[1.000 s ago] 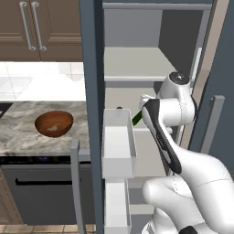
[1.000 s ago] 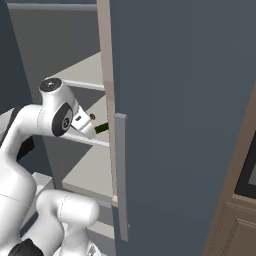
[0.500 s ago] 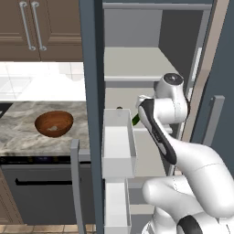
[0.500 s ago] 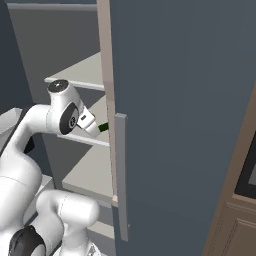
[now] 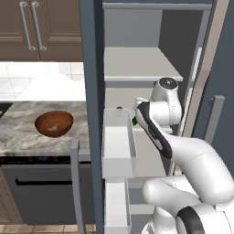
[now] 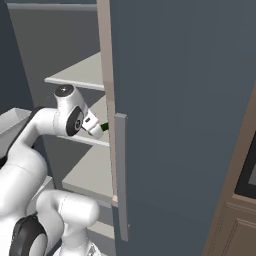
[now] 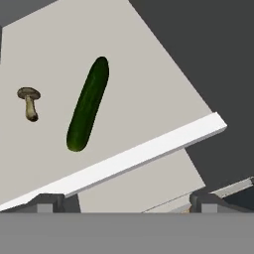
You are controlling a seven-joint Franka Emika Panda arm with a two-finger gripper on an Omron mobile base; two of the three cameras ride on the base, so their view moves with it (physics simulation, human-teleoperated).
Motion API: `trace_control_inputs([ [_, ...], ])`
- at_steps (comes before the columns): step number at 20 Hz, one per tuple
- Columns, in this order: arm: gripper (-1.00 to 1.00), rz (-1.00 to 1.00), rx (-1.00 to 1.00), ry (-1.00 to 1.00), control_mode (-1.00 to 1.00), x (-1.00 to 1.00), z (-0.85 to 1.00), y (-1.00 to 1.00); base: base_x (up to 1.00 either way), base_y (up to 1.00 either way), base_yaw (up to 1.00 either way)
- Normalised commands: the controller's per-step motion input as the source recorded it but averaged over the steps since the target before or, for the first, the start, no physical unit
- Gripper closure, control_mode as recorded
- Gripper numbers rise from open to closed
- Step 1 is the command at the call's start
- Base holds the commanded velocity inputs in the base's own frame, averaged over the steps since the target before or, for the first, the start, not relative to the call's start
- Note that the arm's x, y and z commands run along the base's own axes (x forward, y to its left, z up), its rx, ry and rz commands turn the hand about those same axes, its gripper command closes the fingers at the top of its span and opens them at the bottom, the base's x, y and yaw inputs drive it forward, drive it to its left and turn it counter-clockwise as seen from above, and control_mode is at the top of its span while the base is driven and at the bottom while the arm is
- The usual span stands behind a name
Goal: Take the garlic, mushroom, and cucumber from the freezer and place them in the bowl on the counter.
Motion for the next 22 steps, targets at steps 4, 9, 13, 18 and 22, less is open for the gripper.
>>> trace_control_inputs([
  [4,-1.0,0.0,0.0,0.0,-1.0,0.27,-0.11,0.0,0.0,0.0,0.0],
  [9,-1.0,0.0,0.0,0.02,-1.0,0.29,-0.09,0.0,0.0,0.0,0.0],
  [13,-1.0,0.0,0.0,0.01,-1.0,0.16,-0.12,0.0,0.0,0.0,0.0],
  [18,-1.0,0.0,0.0,0.0,-1.0,0.14,-0.17,0.0,0.0,0.0,0.0],
  [22,-1.0,0.0,0.0,0.0,-1.0,0.19,-0.13,0.0,0.0,0.0,0.0],
])
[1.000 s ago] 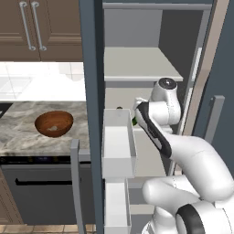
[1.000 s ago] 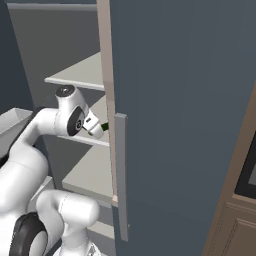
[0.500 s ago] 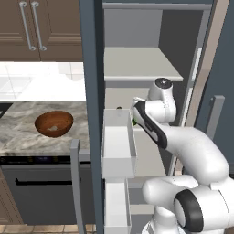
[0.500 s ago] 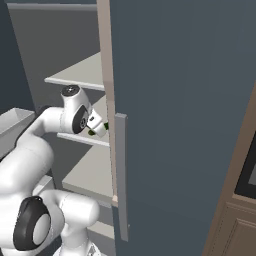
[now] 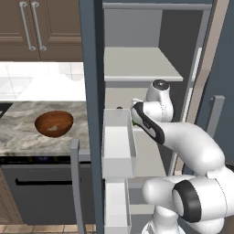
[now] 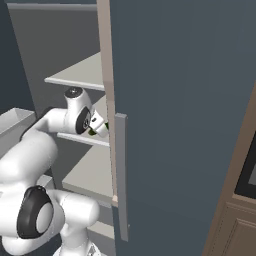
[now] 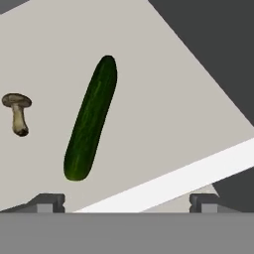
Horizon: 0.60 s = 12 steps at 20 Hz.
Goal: Take the garlic, mushroom, and cucumber from the freezer and place them in the bowl on the counter.
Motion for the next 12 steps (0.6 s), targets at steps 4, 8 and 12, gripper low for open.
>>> trace_control_inputs([
  [4,-1.0,0.0,0.0,0.0,-1.0,0.22,-0.16,0.01,0.0,0.0,0.0],
  [8,-1.0,0.0,0.0,0.0,-1.0,0.23,-0.13,0.0,0.0,0.0,0.0],
  [12,-1.0,0.0,0.0,0.01,-1.0,0.3,-0.11,0.04,0.0,0.0,0.0],
])
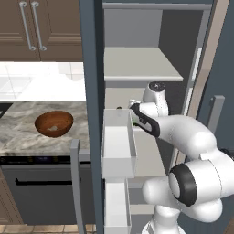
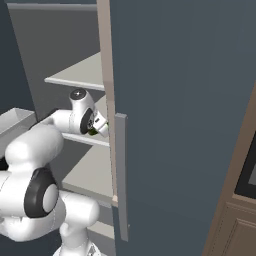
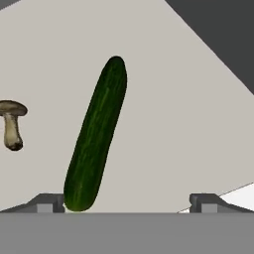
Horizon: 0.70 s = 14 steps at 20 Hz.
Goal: Take the garlic, mushroom, and cucumber from the freezer and place them in the bowl on the counter.
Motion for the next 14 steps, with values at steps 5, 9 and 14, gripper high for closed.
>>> trace_control_inputs([
  [5,-1.0,0.0,0.0,0.03,-1.0,0.27,-0.13,0.05,0.0,0.0,0.0],
  [9,-1.0,0.0,0.0,0.05,-1.0,0.26,-0.16,0.01,0.0,0.0,0.0],
  [14,-1.0,0.0,0.0,0.01,-1.0,0.25,-0.11,0.0,0.0,0.0,0.0],
])
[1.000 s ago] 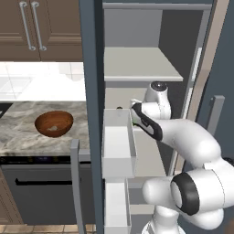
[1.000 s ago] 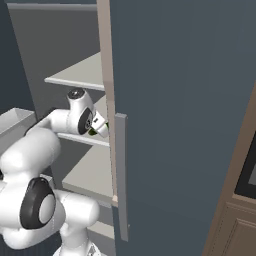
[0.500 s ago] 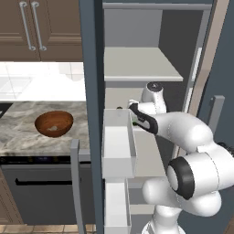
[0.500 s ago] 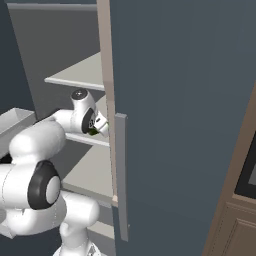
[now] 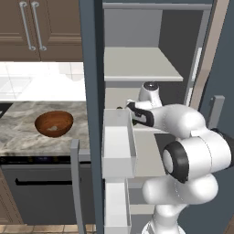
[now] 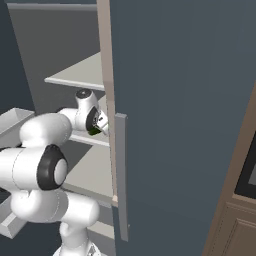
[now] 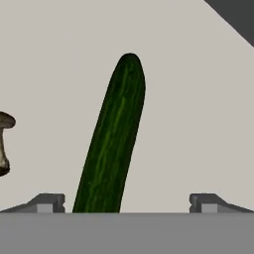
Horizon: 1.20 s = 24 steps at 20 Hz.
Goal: Take the garlic, mushroom, and cucumber from the freezer and place them in the bowl on the counter.
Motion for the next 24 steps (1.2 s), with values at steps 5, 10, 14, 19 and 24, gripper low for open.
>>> trace_control_inputs([
  [5,-1.0,0.0,0.0,0.02,-1.0,0.2,-0.15,0.01,0.0,0.0,0.0],
  [10,-1.0,0.0,0.0,0.03,-1.0,0.13,-0.22,0.0,0.0,0.0,0.0],
  [14,-1.0,0.0,0.0,0.02,-1.0,0.16,-0.21,0.0,0.0,0.0,0.0],
  [19,-1.0,0.0,0.0,0.02,-1.0,0.2,-0.19,0.0,0.0,0.0,0.0],
  [24,1.0,0.0,0.0,0.05,-1.0,0.17,-0.3,0.06,0.0,0.0,0.0],
])
